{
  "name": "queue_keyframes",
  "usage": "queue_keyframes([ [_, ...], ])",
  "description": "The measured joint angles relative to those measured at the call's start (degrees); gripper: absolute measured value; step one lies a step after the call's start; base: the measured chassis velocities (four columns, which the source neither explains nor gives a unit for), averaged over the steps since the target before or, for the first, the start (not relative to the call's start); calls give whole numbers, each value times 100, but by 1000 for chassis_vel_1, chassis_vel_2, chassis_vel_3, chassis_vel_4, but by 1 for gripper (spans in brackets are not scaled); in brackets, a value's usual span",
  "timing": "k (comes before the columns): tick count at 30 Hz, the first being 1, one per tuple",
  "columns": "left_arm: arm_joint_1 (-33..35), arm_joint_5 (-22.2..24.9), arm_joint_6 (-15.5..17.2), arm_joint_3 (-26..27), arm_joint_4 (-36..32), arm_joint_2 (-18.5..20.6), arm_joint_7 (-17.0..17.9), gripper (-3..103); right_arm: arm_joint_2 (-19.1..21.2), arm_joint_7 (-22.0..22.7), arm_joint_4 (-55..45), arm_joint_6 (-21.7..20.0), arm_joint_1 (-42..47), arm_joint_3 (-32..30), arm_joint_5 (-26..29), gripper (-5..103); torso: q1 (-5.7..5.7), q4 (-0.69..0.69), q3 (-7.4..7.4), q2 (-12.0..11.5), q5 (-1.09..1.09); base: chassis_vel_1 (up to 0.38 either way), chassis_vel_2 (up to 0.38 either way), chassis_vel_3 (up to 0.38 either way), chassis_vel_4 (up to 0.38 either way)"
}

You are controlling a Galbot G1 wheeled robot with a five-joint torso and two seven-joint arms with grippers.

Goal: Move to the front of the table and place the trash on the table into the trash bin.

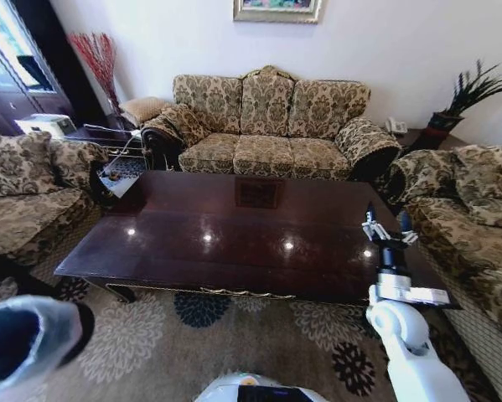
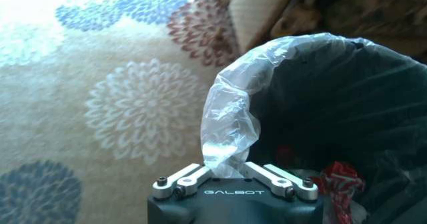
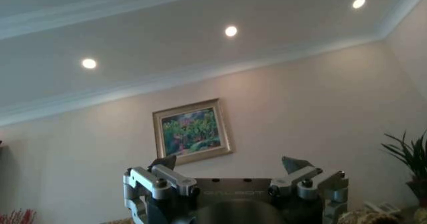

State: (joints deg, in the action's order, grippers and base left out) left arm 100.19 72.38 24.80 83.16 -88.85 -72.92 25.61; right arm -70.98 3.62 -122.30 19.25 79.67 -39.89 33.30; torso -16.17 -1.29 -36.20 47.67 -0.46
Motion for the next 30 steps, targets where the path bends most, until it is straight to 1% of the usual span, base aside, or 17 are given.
queue_keyframes([
  [2, -186, -354, -306, -372, 655, 73, -252, 0, -75, 17, -204, -158, 44, 1, -156, 100, 0, -3, 0, 0, 2, 0, 0, 0, 0],
  [3, -186, -354, -306, -372, 655, 73, -252, 0, -75, 17, -204, -158, 44, 1, -156, 100, 0, -3, 0, 0, 2, 0, 0, 0, 0],
  [5, -513, -677, -769, -745, 1472, 175, -514, 0, -127, 17, -368, -310, 82, 37, -261, 100, 0, -3, 0, 0, 1, 0, 0, 0, 0],
  [6, -838, -927, -1111, -996, 2146, 263, -601, 0, -147, 37, -422, -398, 94, 139, -343, 100, 1, 0, 0, 0, -2, 0, 0, 0, 0],
  [7, -1042, -1066, -1303, -1132, 2555, 317, -698, 0, -149, 62, -437, -447, 94, 215, -399, 100, 0, 0, -1, 0, -4, 0, 0, 0, 0],
  [8, -1042, -1066, -1303, -1132, 2555, 317, -698, 0, -149, 62, -437, -447, 94, 215, -399, 100, 0, 0, -1, 0, -4, 0, 0, 0, 0],
  [9, -1278, -1204, -1430, -1275, 3007, 377, -867, 0, -146, 99, -461, -535, 94, 314, -472, 100, 0, -3, -1, 0, -1, 0, 0, 0, 0],
  [10, -1434, -1280, -1482, -1353, 3293, 419, -992, 0, -137, 135, -504, -595, 95, 370, -506, 100, 0, -2, -1, 0, 1, 0, 0, 0, 0],
  [14, -1837, -1386, -1610, -1495, 3957, 520, -1273, 0, -85, 272, -719, -748, 120, 503, -587, 100, -1, -1, -1, 0, 1, 0, 0, 0, 0],
  [21, -2233, -1449, -1737, -1589, 4418, 453, -1440, 0, 8, 391, -870, -880, 163, 595, -645, 100, 0, 0, -1, 0, 4, 0, 0, 0, 0],
  [23, -2277, -1531, -1766, -1606, 4497, 428, -1446, 0, 12, 414, -888, -898, 162, 597, -645, 100, -1, 0, -1, 0, 4, 0, 0, 0, 0],
  [24, -2323, -1682, -1818, -1621, 4621, 410, -1482, 0, 12, 448, -911, -923, 162, 598, -646, 100, -1, 0, -1, 0, 2, 0, 0, 0, 0],
  [25, -2385, -1845, -1865, -1624, 4798, 389, -1534, -3, 12, 480, -936, -950, 175, 598, -654, 100, 0, -3, -1, 0, 1, 0, 0, 0, 0],
  [26, -2385, -1845, -1865, -1624, 4798, 389, -1534, -3, 12, 480, -936, -950, 175, 598, -654, 100, 0, -3, -1, 0, 1, 0, 0, 0, 0],
  [27, -2409, -1897, -1847, -1618, 4859, 366, -1562, 1, 13, 490, -946, -963, 196, 601, -664, 100, 0, -5, -1, 0, 1, 0, 0, 0, 0],
  [28, -2406, -1917, -1785, -1600, 4854, 339, -1607, 6, 19, 500, -961, -974, 218, 612, -670, 100, 0, -4, -1, 0, 6, 0, 0, 0, 0],
  [30, -2359, -1923, -1713, -1589, 4776, 302, -1669, 6, 19, 509, -972, -984, 235, 625, -670, 100, 0, -3, -1, 0, 9, 0, 0, 0, 0],
])
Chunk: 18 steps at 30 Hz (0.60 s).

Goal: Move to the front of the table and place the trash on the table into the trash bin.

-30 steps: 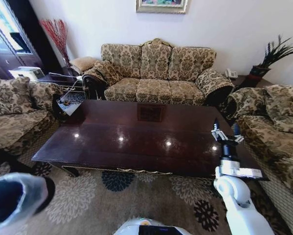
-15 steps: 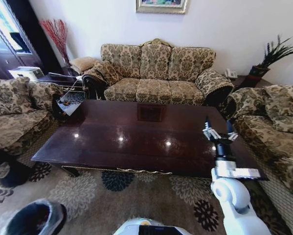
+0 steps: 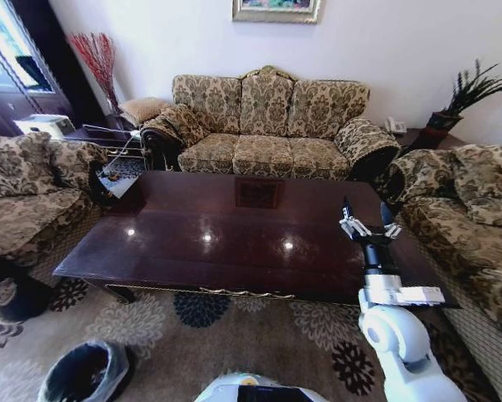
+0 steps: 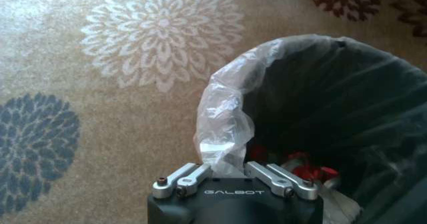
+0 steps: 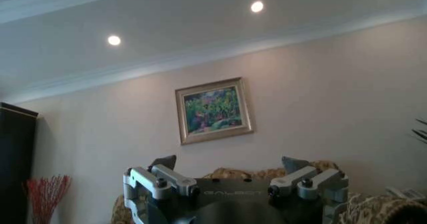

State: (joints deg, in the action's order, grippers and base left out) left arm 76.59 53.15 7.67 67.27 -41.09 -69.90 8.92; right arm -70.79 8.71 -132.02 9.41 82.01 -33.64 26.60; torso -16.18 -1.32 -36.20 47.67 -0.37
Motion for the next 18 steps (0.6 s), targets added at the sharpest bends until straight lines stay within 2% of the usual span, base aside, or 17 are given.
queue_keyframes([
  [3, 352, 102, 300, 64, -656, -146, -159, 23, -70, 35, -57, -21, 32, 38, 0, 100, 0, 1, 0, 0, -11, 0, 0, 0, 0],
  [4, 352, 102, 300, 64, -656, -146, -159, 23, -70, 35, -57, -21, 32, 38, 0, 100, 0, 1, 0, 0, -11, 0, 0, 0, 0],
  [7, 766, 147, 484, 181, -1498, -276, 228, 40, -154, 5, -80, -15, 91, 39, 2, 100, 0, 2, 0, 0, -4, 0, 0, 0, 0],
  [8, 858, 54, 484, 204, -1656, -294, 425, 40, -196, -22, -80, -5, 101, 30, 11, 100, 0, 2, 0, 0, -5, 0, 0, 0, 0],
  [9, 858, 54, 484, 204, -1656, -294, 425, 40, -196, -22, -80, -5, 101, 30, 11, 100, 0, 2, 0, 0, -5, 0, 0, 0, 0],
  [11, 1000, -294, 536, 263, -1765, -299, 899, 50, -310, -73, -58, 17, 103, -33, 67, 100, 0, 4, 0, 0, -6, 0, 0, 0, 0],
  [13, 1153, -476, 612, 413, -1752, -325, 1088, 61, -421, -107, -34, 34, 89, -135, 188, 100, 0, 6, 1, 0, -9, 0, 0, 0, 0],
  [15, 1222, -560, 585, 498, -1737, -352, 1128, 61, -440, -123, -28, 42, 89, -184, 255, 100, 0, 3, 0, 0, -7, 0, 0, 0, 0],
  [17, 1484, -644, 610, 698, -1834, -456, 1072, 73, -438, -196, -6, 75, 108, -313, 413, 100, 0, -3, 1, 0, -10, 0, 0, 0, 0],
  [18, 1484, -644, 610, 698, -1834, -456, 1072, 73, -438, -196, -6, 75, 108, -313, 413, 100, 0, -3, 1, 0, -10, 0, 0, 0, 0],
])
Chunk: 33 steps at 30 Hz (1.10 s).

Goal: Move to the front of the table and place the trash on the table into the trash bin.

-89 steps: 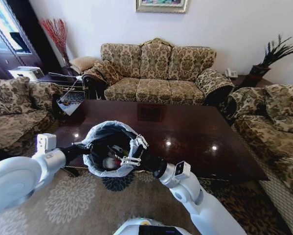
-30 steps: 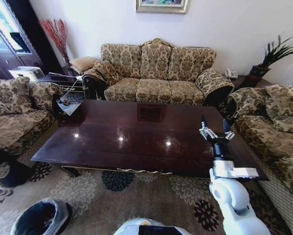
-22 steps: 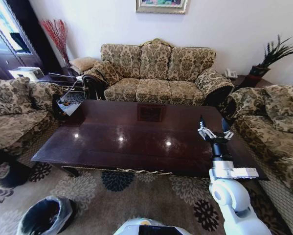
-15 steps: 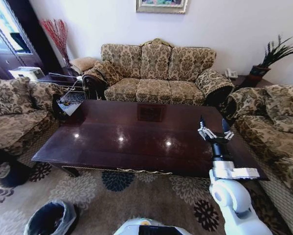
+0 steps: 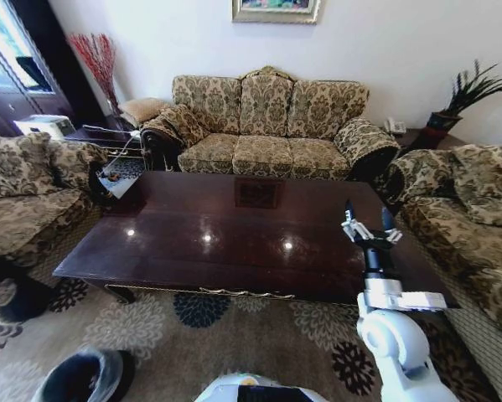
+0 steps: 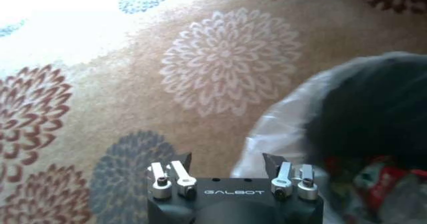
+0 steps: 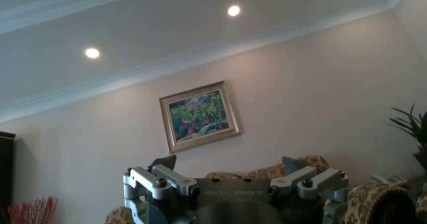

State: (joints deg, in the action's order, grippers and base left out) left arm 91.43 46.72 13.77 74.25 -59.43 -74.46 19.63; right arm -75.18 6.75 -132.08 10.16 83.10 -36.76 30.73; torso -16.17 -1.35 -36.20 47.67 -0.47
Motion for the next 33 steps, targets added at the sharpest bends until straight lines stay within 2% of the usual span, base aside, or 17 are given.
queue_keyframes([
  [3, 254, 231, 498, 146, -148, -141, -538, 89, 4, -48, 29, 60, 43, -106, 142, 100, 0, 2, 0, 0, 8, 0, 0, 0, 0],
  [6, 271, 478, 660, 193, -219, -241, -663, 97, 7, -81, 29, 102, 115, -151, 195, 100, 0, 4, 0, 0, -3, 0, 0, 0, 0],
  [10, 274, 724, 175, 317, -442, -327, -428, 99, 106, -139, 18, 135, 218, -310, 361, 100, 0, 4, 0, 0, -1, 0, 0, 0, 0],
  [12, 394, 1127, -214, 474, -1120, -322, -309, 100, 194, -143, 14, 129, 230, -479, 497, 100, 0, 4, 0, 0, 0, 0, 0, 0, 0],
  [14, 567, 1620, -316, 736, -2287, -304, -290, 100, 236, -143, -20, 6, 253, -605, 542, 100, 0, 4, 0, 0, 6, 0, 0, 0, 0],
  [15, 567, 1620, -316, 736, -2287, -304, -290, 100, 236, -143, -20, 6, 253, -605, 542, 100, 0, 4, 0, 0, 6, 0, 0, 0, 0],
  [16, 639, 1798, -316, 833, -2846, -304, -341, 100, 237, -144, -63, -122, 290, -622, 528, 100, 0, 6, 0, 0, 9, 0, 0, 0, 0],
  [19, 896, 2028, -208, 984, -4979, -347, -1225, 100, 235, -328, -263, -755, 546, -574, 169, 100, 0, 7, -1, 0, 7, 0, 0, 0, 0],
  [20, 896, 2028, -208, 984, -4979, -347, -1225, 100, 235, -328, -263, -755, 546, -574, 169, 100, 0, 7, -1, 0, 7, 0, 0, 0, 0],
  [21, 1011, 1745, -192, 911, -5608, -362, -1758, 100, 227, -492, -315, -1017, 672, -554, -33, 100, 0, 7, -1, 0, 9, 0, 0, 0, 0],
  [23, 1179, 971, -535, 659, -6400, -395, -2909, 100, 183, -638, -382, -1233, 854, -441, -361, 100, 0, 4, -1, 0, 3, 0, 0, 0, 0],
  [24, 1179, 971, -535, 659, -6400, -395, -2909, 100, 183, -638, -382, -1233, 854, -441, -361, 100, 0, 4, -1, 0, 3, 0, 0, 0, 0],
  [26, 1273, 58, -694, 102, -7326, -413, -3666, 100, 72, -678, -567, -1215, 1215, -276, -720, 100, 0, 2, -1, 0, 2, 0, 0, 0, 0],
  [29, 1290, -458, -709, -507, -7906, -398, -3723, 100, -80, -847, -632, -804, 1604, -191, -1133, 100, 0, 7, 0, 0, 2, 0, 0, 0, 0],
  [31, 1347, -958, -666, -1207, -8301, -416, -3432, 100, -284, -946, -617, -260, 1926, -45, -1532, 100, 0, 6, 0, 0, 2, 0, 0, 0, 0],
  [32, 1347, -958, -666, -1207, -8301, -416, -3432, 100, -284, -946, -617, -260, 1926, -45, -1532, 100, 0, 6, 0, 0, 2, 0, 0, 0, 0],
  [33, 1403, -1252, -631, -1605, -8427, -462, -3192, 100, -402, -936, -617, -83, 2067, 95, -1694, 100, 0, 6, 0, 0, 6, 0, 0, 0, 0],
])
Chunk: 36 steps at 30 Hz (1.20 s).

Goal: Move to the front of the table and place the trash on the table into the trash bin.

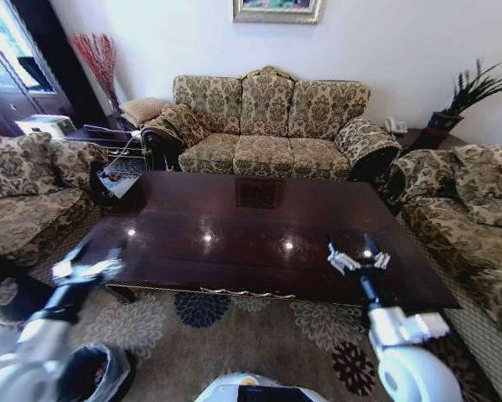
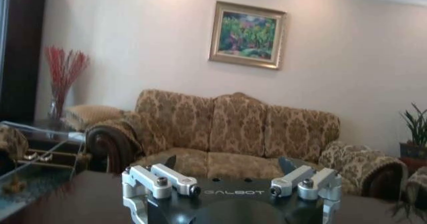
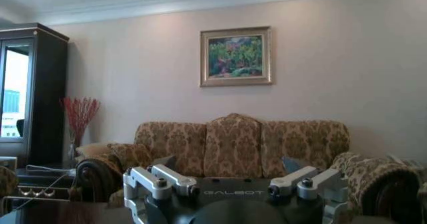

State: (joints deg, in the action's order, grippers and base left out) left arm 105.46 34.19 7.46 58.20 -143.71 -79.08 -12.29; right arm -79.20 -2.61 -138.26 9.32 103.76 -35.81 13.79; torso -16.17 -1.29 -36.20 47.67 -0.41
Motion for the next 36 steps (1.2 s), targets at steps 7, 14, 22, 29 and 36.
queue_keyframes([
  [7, 186, -688, -16, -743, -72, -423, 506, 100, -356, 21, -108, 161, 164, 455, -863, 100, 0, -5, 0, 0, -4, 0, 0, 0, 0],
  [14, 186, -686, -16, -736, -20, -442, 533, 100, -368, 20, -115, 161, 155, 470, -917, 100, 0, -2, 0, 0, -3, 0, 0, 0, 0],
  [22, 179, -651, -16, -709, 14, -436, 537, 100, -359, 24, -115, 156, 141, 461, -899, 100, 0, -2, 0, 0, -3, 0, 0, 0, 0],
  [29, 176, -641, -16, -698, 28, -433, 540, 100, -356, 26, -112, 152, 136, 459, -883, 100, 0, -2, 0, 0, -4, 0, 0, 0, 0],
  [36, 174, -631, -16, -692, 35, -431, 540, 100, -352, 29, -109, 149, 133, 454, -872, 100, 0, -2, 0, 0, 1, -83, -94, 93, 100],
])
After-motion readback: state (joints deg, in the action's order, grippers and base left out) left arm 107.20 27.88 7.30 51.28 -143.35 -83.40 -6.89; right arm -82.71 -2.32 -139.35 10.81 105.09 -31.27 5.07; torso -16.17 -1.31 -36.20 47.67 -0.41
